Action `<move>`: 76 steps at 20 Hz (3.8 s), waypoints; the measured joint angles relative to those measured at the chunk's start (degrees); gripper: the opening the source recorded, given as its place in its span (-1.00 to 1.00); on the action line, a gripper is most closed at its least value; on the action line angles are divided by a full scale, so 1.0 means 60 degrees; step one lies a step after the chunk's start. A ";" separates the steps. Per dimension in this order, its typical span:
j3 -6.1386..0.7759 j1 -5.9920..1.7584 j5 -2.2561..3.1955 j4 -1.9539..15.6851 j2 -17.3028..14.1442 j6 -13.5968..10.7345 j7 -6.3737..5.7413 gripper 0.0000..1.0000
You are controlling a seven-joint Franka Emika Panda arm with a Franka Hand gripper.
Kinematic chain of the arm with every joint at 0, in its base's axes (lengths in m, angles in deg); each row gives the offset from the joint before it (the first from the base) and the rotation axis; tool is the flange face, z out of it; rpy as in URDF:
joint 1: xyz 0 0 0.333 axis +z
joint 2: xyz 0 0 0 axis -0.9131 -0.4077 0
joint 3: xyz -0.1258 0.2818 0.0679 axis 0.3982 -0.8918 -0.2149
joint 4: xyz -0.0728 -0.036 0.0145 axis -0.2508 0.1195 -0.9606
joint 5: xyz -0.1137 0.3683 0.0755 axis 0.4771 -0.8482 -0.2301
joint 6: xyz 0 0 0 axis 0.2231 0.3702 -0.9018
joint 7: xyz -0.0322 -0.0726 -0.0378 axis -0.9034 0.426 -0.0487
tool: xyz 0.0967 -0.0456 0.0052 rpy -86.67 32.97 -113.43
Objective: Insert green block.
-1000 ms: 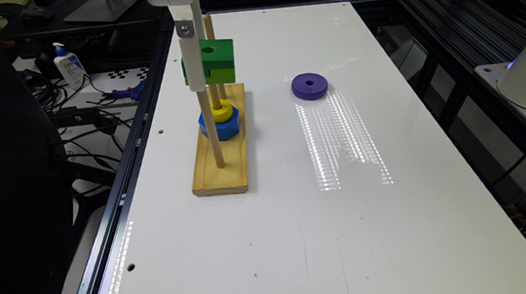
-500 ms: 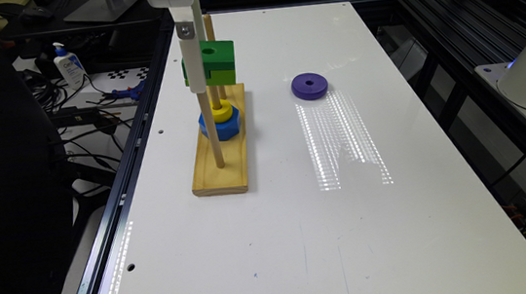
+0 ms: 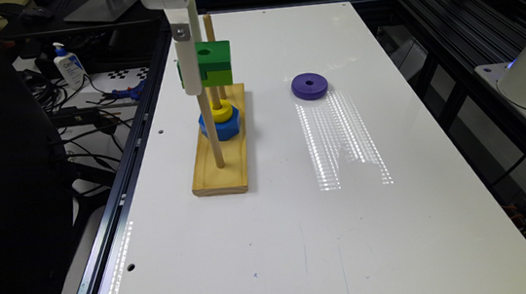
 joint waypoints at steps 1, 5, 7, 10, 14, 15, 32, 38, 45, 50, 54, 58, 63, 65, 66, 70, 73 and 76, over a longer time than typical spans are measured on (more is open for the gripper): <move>0.0002 -0.0001 0.0002 0.0054 -0.0042 -0.0002 0.0000 -1.00; 0.0020 -0.0011 0.0035 0.0244 -0.0193 -0.0003 0.0002 -1.00; 0.0022 -0.0015 0.0050 0.0333 -0.0267 -0.0005 0.0002 -1.00; 0.0023 -0.0017 0.0070 0.0410 -0.0337 -0.0005 0.0002 -1.00; 0.0021 -0.0016 0.0081 0.0459 -0.0387 -0.0005 0.0002 -1.00; 0.0020 -0.0013 0.0081 0.0459 -0.0387 -0.0005 0.0002 -1.00; 0.0000 -0.0006 0.0083 0.0212 -0.0134 -0.0338 -0.0003 -1.00; -0.0024 0.0002 0.0083 0.0075 -0.0036 -0.0336 -0.0024 -1.00; -0.0038 0.0006 0.0083 0.0076 -0.0040 -0.0302 -0.0035 -1.00; -0.0039 0.0006 0.0083 0.0077 -0.0043 -0.0289 -0.0035 -1.00; -0.0048 0.0010 0.0083 0.0095 -0.0061 -0.0251 -0.0035 -1.00; -0.0055 0.0019 0.0083 0.0115 -0.0083 -0.0207 -0.0038 -1.00; -0.0056 0.0076 0.0083 0.0200 -0.0143 -0.0195 -0.0072 -1.00; -0.0060 0.0101 0.0083 0.0207 -0.0146 -0.0193 -0.0103 -1.00; -0.0063 0.0112 0.0083 0.0207 -0.0146 -0.0193 -0.0117 -1.00; -0.0059 0.0124 0.0083 0.0212 -0.0146 -0.0193 -0.0140 -1.00; -0.0053 0.0121 0.0083 0.0213 -0.0147 -0.0192 -0.0140 -1.00; -0.0049 0.0121 0.0083 0.0213 -0.0147 -0.0191 -0.0140 -1.00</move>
